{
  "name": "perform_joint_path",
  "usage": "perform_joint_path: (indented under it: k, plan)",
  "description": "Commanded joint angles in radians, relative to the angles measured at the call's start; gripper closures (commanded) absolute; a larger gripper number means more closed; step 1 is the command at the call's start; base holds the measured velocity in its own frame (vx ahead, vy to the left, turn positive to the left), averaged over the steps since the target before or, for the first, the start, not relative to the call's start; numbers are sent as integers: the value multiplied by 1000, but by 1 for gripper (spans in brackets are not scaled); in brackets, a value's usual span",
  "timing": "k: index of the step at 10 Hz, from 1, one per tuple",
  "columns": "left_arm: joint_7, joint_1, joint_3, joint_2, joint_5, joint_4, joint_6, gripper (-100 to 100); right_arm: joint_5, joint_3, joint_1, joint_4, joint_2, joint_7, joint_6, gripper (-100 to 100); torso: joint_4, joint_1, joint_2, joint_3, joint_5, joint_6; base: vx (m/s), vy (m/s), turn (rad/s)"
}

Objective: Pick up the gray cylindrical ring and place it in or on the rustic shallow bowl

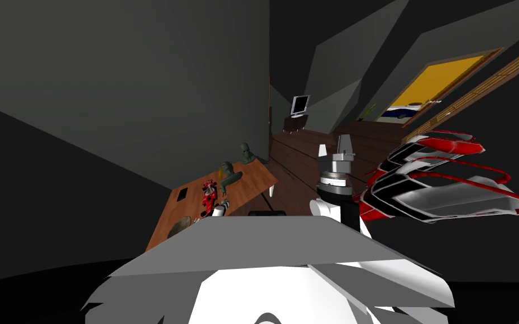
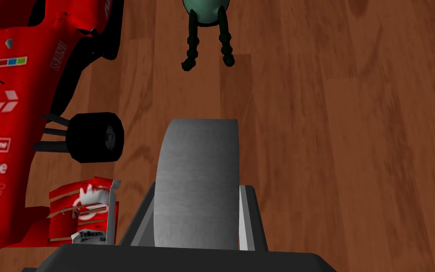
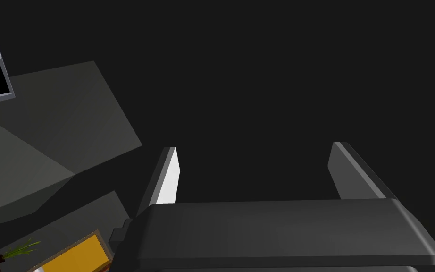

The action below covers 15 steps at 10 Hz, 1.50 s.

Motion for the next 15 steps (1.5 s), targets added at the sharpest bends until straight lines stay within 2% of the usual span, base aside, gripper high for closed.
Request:
perform_joint_path:
  k: [1,2,3,5,7,8,9,10,11,13,14,15]
  plan:
    - [-1,-4,43,-21,-50,-26,23,100,0,0,0,0,0,0,0,0,0,0,0,0,0,0,7,-13,-10]
    - [-1,-4,43,-21,-54,-26,23,100,0,0,0,0,0,0,0,0,0,0,1,0,0,1,0,-2,-27]
    - [29,-7,-3,-10,-66,-26,30,100,0,0,0,0,0,0,0,0,0,1,1,1,0,0,15,-11,251]
    - [29,-7,-3,-10,-66,-26,30,100,0,0,0,0,0,0,0,0,0,0,0,0,0,0,17,-21,55]
    - [89,-15,-75,12,-90,-28,44,100,0,0,0,0,0,0,0,0,0,0,1,0,0,-2,32,-35,311]
    - [89,-15,-94,12,-90,-28,44,100,0,0,0,0,0,0,0,0,0,-1,0,0,-1,-2,28,-44,113]
    - [89,-15,-94,12,-90,-28,44,100,0,0,0,0,0,0,0,0,1,-2,0,0,0,0,10,-18,-69]
    - [119,-18,-121,23,-102,-28,51,100,0,0,0,0,0,0,0,0,1,0,0,1,0,0,22,-18,211]
    - [119,-18,-139,23,-102,-28,51,100,0,0,0,0,0,0,0,0,0,0,1,0,0,-2,19,-25,163]
    - [178,-26,-216,45,-125,-30,65,100,0,0,0,0,0,0,0,0,0,-1,1,1,0,-1,29,-47,275]
    - [178,-26,-230,45,-125,-30,65,100,0,0,0,0,0,0,0,0,0,-2,0,0,-1,-3,32,-53,150]
    - [208,-29,-276,56,-137,-30,72,100,0,0,0,0,0,0,0,0,0,-2,0,0,0,-1,26,-44,183]
